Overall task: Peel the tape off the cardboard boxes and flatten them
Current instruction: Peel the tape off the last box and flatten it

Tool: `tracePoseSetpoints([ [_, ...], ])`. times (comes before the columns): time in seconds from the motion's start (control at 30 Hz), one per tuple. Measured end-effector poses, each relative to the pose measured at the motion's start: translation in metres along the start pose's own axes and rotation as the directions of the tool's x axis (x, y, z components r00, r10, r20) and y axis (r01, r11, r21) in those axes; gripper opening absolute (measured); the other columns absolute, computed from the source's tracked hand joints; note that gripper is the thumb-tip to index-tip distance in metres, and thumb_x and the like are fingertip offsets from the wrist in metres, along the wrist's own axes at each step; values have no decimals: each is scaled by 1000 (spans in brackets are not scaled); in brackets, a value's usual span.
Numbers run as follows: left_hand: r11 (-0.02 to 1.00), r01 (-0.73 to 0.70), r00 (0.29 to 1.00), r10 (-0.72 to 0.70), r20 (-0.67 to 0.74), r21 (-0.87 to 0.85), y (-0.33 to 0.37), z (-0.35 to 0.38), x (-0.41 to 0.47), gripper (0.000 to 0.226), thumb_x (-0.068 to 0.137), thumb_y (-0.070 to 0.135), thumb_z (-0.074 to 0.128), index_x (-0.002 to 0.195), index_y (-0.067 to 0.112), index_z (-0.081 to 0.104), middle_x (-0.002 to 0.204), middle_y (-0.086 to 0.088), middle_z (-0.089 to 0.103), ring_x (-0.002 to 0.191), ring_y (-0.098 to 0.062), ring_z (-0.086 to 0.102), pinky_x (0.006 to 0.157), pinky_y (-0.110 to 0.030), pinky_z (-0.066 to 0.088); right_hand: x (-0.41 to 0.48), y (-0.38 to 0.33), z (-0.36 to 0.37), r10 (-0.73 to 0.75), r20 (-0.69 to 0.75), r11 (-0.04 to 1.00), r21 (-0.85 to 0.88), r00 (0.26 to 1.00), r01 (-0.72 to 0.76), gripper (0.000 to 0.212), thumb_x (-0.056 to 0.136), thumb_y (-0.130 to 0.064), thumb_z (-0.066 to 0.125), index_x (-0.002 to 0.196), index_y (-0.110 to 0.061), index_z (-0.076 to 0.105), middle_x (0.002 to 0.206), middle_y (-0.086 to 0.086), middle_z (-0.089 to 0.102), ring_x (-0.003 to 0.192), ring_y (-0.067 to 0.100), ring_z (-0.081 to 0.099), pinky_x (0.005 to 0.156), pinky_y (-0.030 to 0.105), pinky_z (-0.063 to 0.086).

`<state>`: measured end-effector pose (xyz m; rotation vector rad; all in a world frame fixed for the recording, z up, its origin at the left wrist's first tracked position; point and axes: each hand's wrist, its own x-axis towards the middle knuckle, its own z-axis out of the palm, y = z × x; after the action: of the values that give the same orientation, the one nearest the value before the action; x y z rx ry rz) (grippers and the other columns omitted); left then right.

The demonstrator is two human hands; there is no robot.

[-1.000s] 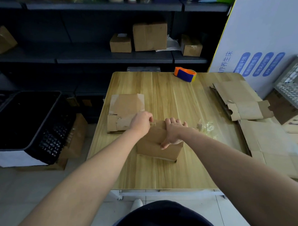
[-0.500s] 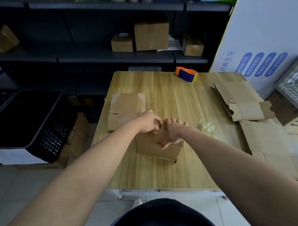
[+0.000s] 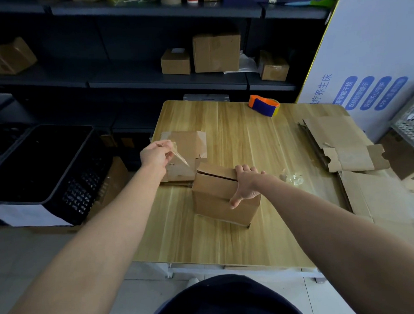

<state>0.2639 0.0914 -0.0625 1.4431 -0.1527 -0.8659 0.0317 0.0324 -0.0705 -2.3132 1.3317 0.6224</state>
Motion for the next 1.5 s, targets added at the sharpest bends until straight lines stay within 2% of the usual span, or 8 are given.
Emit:
tracePoseSetpoints([
  [0.33, 810, -19, 995, -40, -87, -587, 32, -4, 6, 17, 86, -10, 49, 90, 4, 58, 83, -10, 58, 57, -11, 54, 49, -18, 46, -8, 12, 1, 80, -34, 997, 7, 996, -79, 120, 58, -60, 80, 148, -19, 12, 146, 2, 27, 137, 28, 26, 112, 56, 23],
  [0.57, 971, 151, 905, -60, 421, -188, 48, 42, -14, 39, 86, -5, 57, 120, 11, 50, 108, -18, 61, 80, -16, 65, 70, -26, 59, -6, 3, -22, 21, 84, 974, 221, 996, -39, 124, 60, -74, 69, 153, -20, 9, 158, 4, 15, 143, 32, 21, 114, 52, 24],
  [0.7, 983, 177, 817, -175, 549, 49, 21, 74, -27, 43, 83, -1, 63, 124, 1, 49, 90, -13, 67, 62, -14, 66, 52, -22, 54, -18, 8, -52, 32, -291, 678, 710, 956, 193, 72, 83, -48, 67, 142, -16, 40, 140, 6, 49, 121, 20, 52, 100, 35, 45],
  [0.83, 966, 98, 786, -222, 578, 238, 2, 104, -33, 47, 77, -2, 71, 117, 5, 47, 90, -15, 68, 54, -14, 60, 47, -24, 49, -24, 7, -63, 120, -483, 522, 774, 867, 359, 46, 87, -22, 69, 129, -16, 52, 102, 4, 64, 80, 10, 60, 66, 20, 47],
  [1.07, 897, 269, 572, -441, 691, 350, -15, 141, -38, 19, 88, -6, 55, 102, 6, 53, 89, -12, 59, 75, -19, 59, 70, -27, 55, -16, 31, -59, 206, -480, 750, 638, 853, 178, 10, 82, -6, 67, 89, -14, 64, 75, -4, 58, 67, 11, 54, 57, 19, 42],
  [1.27, 891, 290, 465, -450, 762, 349, -31, 170, -41, 26, 89, -11, 52, 114, -1, 49, 99, -16, 60, 84, -22, 64, 73, -27, 58, -8, 62, -53, 466, -412, 595, 801, 783, 68, 22, 81, 0, 66, 65, -15, 61, 71, 5, 63, 64, 15, 59, 58, 25, 51],
  [1.4, 892, 402, 490, -399, 775, 206, -28, 185, -32, 23, 91, -14, 44, 106, 2, 51, 104, -15, 61, 86, -28, 66, 69, -30, 59, -12, 120, -33, 766, -295, 383, 923, 571, -36, 13, 82, 2, 56, 75, 1, 67, 77, 15, 67, 77, 28, 65, 73, 39, 59],
  [1.5, 892, 404, 558, -417, 718, 204, -35, 194, -31, 21, 93, -11, 43, 109, 1, 50, 104, -16, 62, 71, -28, 72, 59, -27, 60, -14, 152, -24, 797, -203, 299, 951, 569, -80, 14, 84, 3, 56, 79, 0, 69, 70, 9, 64, 74, 24, 65, 77, 42, 59],
])
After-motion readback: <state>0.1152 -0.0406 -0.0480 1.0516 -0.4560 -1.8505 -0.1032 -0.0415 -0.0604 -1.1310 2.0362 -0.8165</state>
